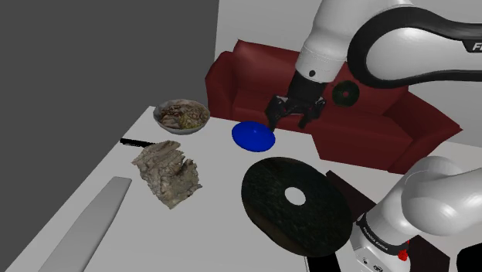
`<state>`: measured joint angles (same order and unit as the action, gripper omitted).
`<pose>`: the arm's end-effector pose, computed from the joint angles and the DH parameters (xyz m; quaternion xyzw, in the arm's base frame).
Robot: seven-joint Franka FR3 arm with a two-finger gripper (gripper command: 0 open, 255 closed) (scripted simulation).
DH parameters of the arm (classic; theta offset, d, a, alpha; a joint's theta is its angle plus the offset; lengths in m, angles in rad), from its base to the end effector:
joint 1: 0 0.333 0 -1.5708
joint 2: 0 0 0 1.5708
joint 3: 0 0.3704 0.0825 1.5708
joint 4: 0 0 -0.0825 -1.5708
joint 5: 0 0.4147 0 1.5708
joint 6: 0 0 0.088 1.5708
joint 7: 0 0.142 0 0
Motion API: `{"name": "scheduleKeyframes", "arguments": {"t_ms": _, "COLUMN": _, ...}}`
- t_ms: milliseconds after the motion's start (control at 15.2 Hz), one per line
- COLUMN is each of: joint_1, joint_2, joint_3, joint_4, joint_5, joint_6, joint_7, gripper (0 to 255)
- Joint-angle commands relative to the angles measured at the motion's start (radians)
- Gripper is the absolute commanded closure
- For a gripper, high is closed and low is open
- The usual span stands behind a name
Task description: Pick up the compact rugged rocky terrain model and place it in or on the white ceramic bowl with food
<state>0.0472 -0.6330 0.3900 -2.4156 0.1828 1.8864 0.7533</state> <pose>0.3322 0.1956 0.5203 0.9761 -0.2127 0.0441 0.0025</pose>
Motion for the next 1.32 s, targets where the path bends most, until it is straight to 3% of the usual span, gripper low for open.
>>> {"name": "scheduleKeyframes", "arguments": {"t_ms": 0, "joint_1": -0.007, "joint_2": 0.046, "joint_3": 0.054, "joint_4": 0.027, "joint_5": 0.013, "joint_6": 0.030, "joint_7": 0.086, "gripper": 0}}
{"name": "scheduleKeyframes", "arguments": {"t_ms": 330, "joint_1": -0.047, "joint_2": 0.197, "joint_3": 0.195, "joint_4": 0.131, "joint_5": 0.001, "joint_6": 0.098, "joint_7": 0.300, "gripper": 0}}
{"name": "scheduleKeyframes", "arguments": {"t_ms": 594, "joint_1": -0.095, "joint_2": 0.348, "joint_3": 0.312, "joint_4": 0.242, "joint_5": -0.066, "joint_6": 0.142, "joint_7": 0.492, "gripper": 0}}
{"name": "scheduleKeyframes", "arguments": {"t_ms": 792, "joint_1": -0.127, "joint_2": 0.487, "joint_3": 0.397, "joint_4": 0.342, "joint_5": -0.163, "joint_6": 0.160, "joint_7": 0.656, "gripper": 0}}
{"name": "scheduleKeyframes", "arguments": {"t_ms": 990, "joint_1": -0.127, "joint_2": 0.653, "joint_3": 0.459, "joint_4": 0.459, "joint_5": -0.306, "joint_6": 0.156, "joint_7": 0.839, "gripper": 0}}
{"name": "scheduleKeyframes", "arguments": {"t_ms": 1254, "joint_1": -0.035, "joint_2": 0.882, "joint_3": 0.456, "joint_4": 0.647, "joint_5": -0.502, "joint_6": 0.105, "joint_7": 1.058, "gripper": 0}}
